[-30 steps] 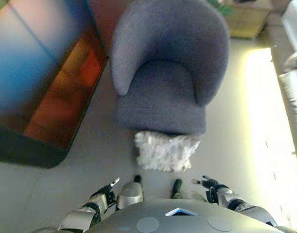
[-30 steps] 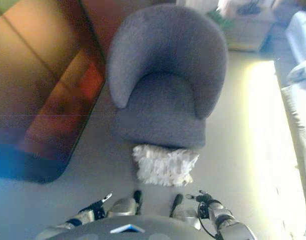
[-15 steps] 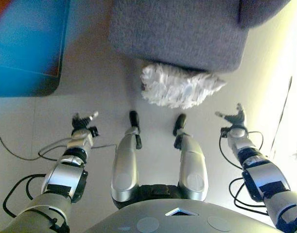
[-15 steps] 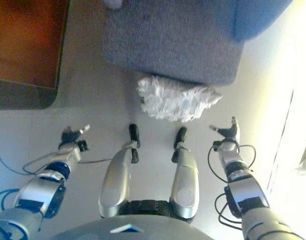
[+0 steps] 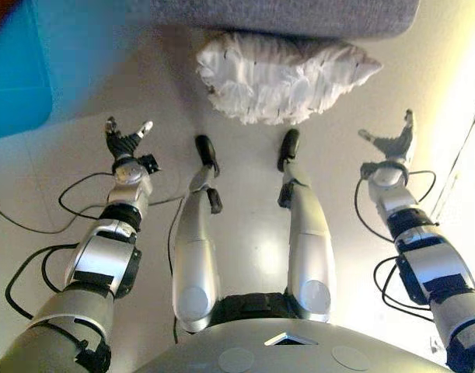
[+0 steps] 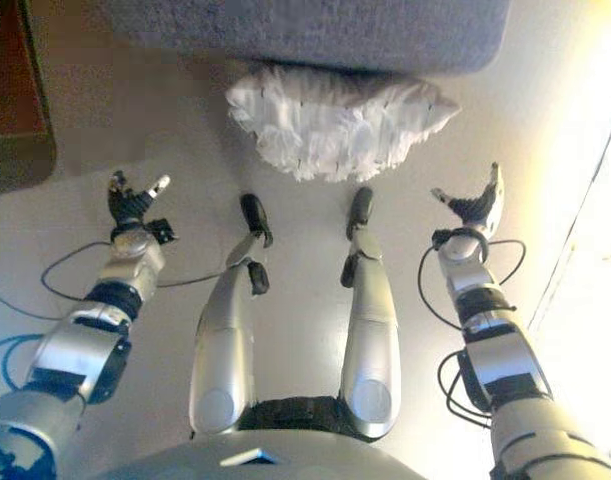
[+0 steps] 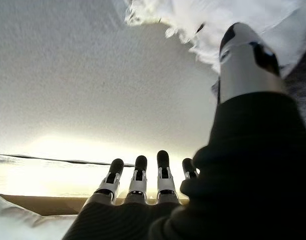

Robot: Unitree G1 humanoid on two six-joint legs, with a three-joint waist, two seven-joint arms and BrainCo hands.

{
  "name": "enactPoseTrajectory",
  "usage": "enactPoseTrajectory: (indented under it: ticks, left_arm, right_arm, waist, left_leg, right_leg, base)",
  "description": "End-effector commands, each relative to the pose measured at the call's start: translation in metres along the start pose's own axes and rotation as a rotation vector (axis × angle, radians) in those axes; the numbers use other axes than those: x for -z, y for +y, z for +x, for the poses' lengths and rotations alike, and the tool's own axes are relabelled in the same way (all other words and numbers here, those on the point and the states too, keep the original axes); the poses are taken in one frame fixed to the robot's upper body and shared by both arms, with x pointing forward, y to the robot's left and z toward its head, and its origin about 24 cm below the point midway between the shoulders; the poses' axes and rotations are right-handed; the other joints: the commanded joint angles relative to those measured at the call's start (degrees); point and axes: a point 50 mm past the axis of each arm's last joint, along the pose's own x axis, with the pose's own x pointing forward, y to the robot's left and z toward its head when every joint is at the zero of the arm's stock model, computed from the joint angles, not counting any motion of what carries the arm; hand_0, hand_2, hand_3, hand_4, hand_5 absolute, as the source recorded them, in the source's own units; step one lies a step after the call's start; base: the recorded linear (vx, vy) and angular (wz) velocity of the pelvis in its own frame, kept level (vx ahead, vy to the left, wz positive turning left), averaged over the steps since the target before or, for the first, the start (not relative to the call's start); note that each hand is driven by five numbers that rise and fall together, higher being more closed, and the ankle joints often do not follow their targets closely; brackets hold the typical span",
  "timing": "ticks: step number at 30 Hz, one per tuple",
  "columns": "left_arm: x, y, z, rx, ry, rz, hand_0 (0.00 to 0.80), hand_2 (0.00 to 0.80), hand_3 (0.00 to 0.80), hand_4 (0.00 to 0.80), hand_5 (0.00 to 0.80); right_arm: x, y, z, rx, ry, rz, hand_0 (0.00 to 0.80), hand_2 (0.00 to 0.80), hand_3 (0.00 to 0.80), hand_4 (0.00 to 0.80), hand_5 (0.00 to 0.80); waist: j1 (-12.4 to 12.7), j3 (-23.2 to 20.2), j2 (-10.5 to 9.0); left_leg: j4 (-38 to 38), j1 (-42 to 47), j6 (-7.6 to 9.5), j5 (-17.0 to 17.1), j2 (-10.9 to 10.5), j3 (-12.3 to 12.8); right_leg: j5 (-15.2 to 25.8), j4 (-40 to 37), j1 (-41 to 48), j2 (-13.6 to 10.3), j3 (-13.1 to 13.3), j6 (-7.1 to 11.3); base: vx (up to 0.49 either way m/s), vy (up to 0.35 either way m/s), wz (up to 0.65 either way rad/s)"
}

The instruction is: Pick up the cushion and take it to the sofa

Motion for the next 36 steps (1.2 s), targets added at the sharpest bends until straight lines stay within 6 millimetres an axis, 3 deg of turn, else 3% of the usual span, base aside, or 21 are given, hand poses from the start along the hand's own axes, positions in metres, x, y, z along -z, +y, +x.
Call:
enactPoseTrajectory:
  ticks: [1, 9, 13, 17, 21, 25, 30, 36]
  left_arm:
    - [-0.023, 0.009, 0.007, 0.017, -0.128, -0.012, 0.0, 0.0, 0.0, 0.0, 0.0]
    - [-0.059, -0.001, 0.008, 0.108, -0.301, 0.005, 0.0, 0.0, 0.0, 0.0, 0.0]
    - [-0.078, 0.0, 0.012, 0.144, -0.358, 0.018, 0.0, 0.0, 0.0, 0.0, 0.0]
    - [-0.109, 0.008, 0.017, 0.161, -0.452, -0.025, 0.0, 0.0, 0.0, 0.0, 0.0]
    - [-0.144, 0.003, 0.016, 0.242, -0.553, -0.007, 0.0, 0.0, 0.0, 0.0, 0.0]
    - [-0.18, -0.005, 0.014, 0.315, -0.63, 0.029, 0.0, 0.0, 0.0, 0.0, 0.0]
    - [-0.226, -0.021, 0.004, 0.371, -0.74, 0.055, 0.0, 0.0, 0.0, 0.0, 0.0]
    - [-0.264, -0.04, -0.009, 0.435, -0.81, 0.053, 0.0, 0.0, 0.0, 0.0, 0.0]
  right_arm:
    - [-0.013, -0.029, 0.014, 0.094, -0.085, 0.03, 0.0, 0.0, 0.0, 0.0, 0.0]
    - [-0.05, -0.049, 0.029, 0.153, -0.228, 0.088, 0.0, 0.0, 0.0, 0.0, 0.0]
    - [-0.079, -0.063, 0.039, 0.16, -0.325, 0.108, 0.0, 0.0, 0.0, 0.0, 0.0]
    - [-0.106, -0.077, 0.046, 0.148, -0.417, 0.137, 0.0, 0.0, 0.0, 0.0, 0.0]
    - [-0.133, -0.084, 0.047, 0.098, -0.517, 0.147, 0.0, 0.0, 0.0, 0.0, 0.0]
    - [-0.175, -0.091, 0.048, 0.062, -0.636, 0.132, 0.0, 0.0, 0.0, 0.0, 0.0]
    - [-0.226, -0.086, 0.038, -0.002, -0.778, 0.156, 0.0, 0.0, 0.0, 0.0, 0.0]
    - [-0.264, -0.078, 0.026, -0.073, -0.875, 0.193, 0.0, 0.0, 0.0, 0.0, 0.0]
  waist:
    - [-0.99, -0.01, 2.76]
    - [-1.59, -0.01, 4.78]
    - [-1.76, -0.01, 5.31]
    - [-2.0, -0.01, 5.41]
    - [-2.27, -0.01, 5.31]
    - [-2.27, -0.01, 5.28]
    - [-2.15, -0.01, 4.84]
    - [-2.29, -0.01, 4.35]
  left_leg:
    - [6.05, -6.79, -1.35, -2.68, 0.66, -2.48]
    - [12.8, -17.43, -0.8, -4.92, 1.03, -2.47]
    - [16.01, -22.66, -0.79, -5.92, 1.37, -2.47]
    - [19.99, -28.57, -0.84, -7.28, 2.79, -2.36]
    - [23.16, -33.84, -0.81, -8.68, 3.76, -2.83]
    - [24.01, -37.13, -0.98, -8.74, 4.12, -3.23]
    - [23.39, -38.69, -1.3, -8.48, 4.26, -4.01]
    - [21.83, -39.39, -1.43, -7.84, 3.66, -4.44]
  right_leg:
    - [-3.79, 5.05, -5.57, 1.33, 2.74, 0.47]
    - [-4.72, 12.09, -17.63, 1.03, 3.86, -0.21]
    - [-4.95, 15.39, -23.37, 1.14, 4.33, -0.3]
    - [-5.98, 19.89, -29.52, 1.16, 4.62, -0.5]
    - [-6.74, 23.22, -34.78, 0.77, 4.74, -0.55]
    - [-6.79, 24.38, -37.8, 0.66, 4.75, -0.28]
    - [-6.46, 22.67, -38.05, 0.51, 3.87, 0.29]
    - [-5.65, 20.52, -38.07, 0.49, 3.41, 1.0]
  base:
    - [-0.03, -0.01, -0.03]
    - [-0.035, 0.0, 0.0]
    - [-0.033, -0.007, -0.03]
    - [-0.035, -0.039, -0.04]
    - [-0.029, -0.05, 0.02]
    - [-0.002, -0.007, 0.01]
    - [0.022, -0.028, 0.0]
    - [0.0, 0.0, 0.0]
